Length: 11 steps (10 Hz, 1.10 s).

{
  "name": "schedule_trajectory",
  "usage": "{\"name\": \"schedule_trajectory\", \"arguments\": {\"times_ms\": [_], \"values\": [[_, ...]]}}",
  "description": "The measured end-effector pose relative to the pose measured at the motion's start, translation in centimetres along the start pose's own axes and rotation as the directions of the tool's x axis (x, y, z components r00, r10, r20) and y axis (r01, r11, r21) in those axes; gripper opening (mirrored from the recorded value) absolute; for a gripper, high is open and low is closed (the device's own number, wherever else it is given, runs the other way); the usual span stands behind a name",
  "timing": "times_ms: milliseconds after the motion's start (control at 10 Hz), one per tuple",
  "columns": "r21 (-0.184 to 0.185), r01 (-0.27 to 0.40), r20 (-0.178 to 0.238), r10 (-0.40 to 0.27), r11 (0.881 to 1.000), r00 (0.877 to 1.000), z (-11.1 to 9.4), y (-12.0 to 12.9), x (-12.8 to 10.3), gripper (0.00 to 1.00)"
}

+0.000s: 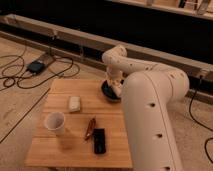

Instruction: Place the bottle in the ceramic bowl

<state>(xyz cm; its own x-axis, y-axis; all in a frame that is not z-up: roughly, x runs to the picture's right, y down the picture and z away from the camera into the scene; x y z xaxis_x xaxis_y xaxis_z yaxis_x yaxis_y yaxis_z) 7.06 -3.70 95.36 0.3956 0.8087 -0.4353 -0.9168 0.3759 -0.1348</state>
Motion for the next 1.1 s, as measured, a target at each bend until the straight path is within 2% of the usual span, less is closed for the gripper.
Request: {"name": "schedule_trajectory", "arguments": {"times_ms": [300,500,700,900,1100], "values": [[0.021,-0.029,0.039,0.028,0.999,0.999,-0.8,-0.3,0.2,0.72],[0.021,-0.05,0.076,0.048,0.999,0.996,-2.8,-0.4,0.7,0.72],[0.005,-0.059,0.117,0.058,0.998,0.991,-6.7,0.3,2.3,0.72],[0.0,-0.062,0.131,0.062,0.998,0.99,-8.2,0.6,3.2,0.72],[-0.002,-0.058,0.132,0.057,0.998,0.99,-8.2,0.9,3.1,0.72]]}}
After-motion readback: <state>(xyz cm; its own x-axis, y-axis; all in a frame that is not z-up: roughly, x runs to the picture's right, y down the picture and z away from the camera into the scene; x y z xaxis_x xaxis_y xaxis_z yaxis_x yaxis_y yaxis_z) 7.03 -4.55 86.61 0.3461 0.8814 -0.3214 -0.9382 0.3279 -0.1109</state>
